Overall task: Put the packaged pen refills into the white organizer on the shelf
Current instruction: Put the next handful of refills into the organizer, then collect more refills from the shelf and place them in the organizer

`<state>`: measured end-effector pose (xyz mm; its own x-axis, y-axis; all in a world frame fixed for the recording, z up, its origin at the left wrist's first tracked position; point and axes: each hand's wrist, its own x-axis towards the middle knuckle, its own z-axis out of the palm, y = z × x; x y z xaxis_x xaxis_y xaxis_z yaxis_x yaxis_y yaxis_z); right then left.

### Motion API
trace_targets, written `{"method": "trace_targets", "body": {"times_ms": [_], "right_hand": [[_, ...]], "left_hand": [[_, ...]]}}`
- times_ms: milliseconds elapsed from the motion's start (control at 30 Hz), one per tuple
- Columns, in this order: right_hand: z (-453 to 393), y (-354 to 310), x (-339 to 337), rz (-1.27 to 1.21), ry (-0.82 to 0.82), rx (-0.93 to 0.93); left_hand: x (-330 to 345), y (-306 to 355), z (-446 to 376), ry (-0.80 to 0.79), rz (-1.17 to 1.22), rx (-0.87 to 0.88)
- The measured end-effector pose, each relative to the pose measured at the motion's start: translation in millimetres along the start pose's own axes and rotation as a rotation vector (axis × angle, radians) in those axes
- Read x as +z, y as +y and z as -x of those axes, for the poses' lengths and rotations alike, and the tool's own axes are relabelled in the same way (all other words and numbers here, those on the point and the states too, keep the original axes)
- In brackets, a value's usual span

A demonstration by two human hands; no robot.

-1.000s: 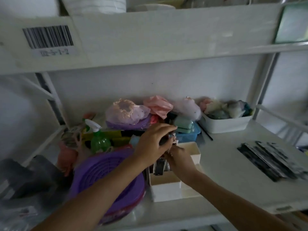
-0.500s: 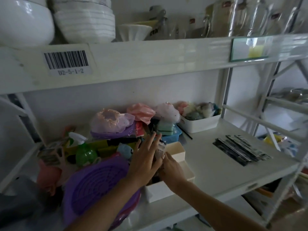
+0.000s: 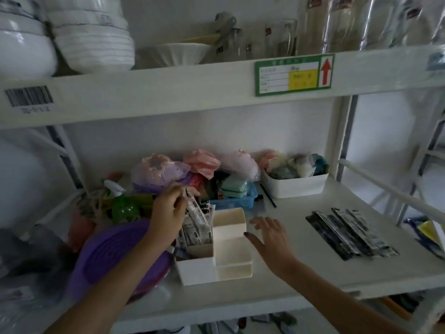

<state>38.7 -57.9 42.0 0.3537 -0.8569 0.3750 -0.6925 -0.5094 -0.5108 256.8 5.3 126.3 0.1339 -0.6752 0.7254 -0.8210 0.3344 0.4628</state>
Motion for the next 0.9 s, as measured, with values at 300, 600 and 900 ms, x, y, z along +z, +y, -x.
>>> {"method": "trace_targets", "body": {"times_ms": [300, 600, 900], "right_hand": [[8, 74, -22, 0.013, -0.072, -0.012], [-20, 171, -57, 0.029, -0.119, 0.366], [-29, 288, -94, 0.145, -0.358, 0.462]], "left_hand": [[43, -10, 66, -0.343, -0.572, -0.378], [171, 63, 25, -0.456, -0.614, -0.012], [403, 161, 41, -0.671, -0.045, -0.926]]}}
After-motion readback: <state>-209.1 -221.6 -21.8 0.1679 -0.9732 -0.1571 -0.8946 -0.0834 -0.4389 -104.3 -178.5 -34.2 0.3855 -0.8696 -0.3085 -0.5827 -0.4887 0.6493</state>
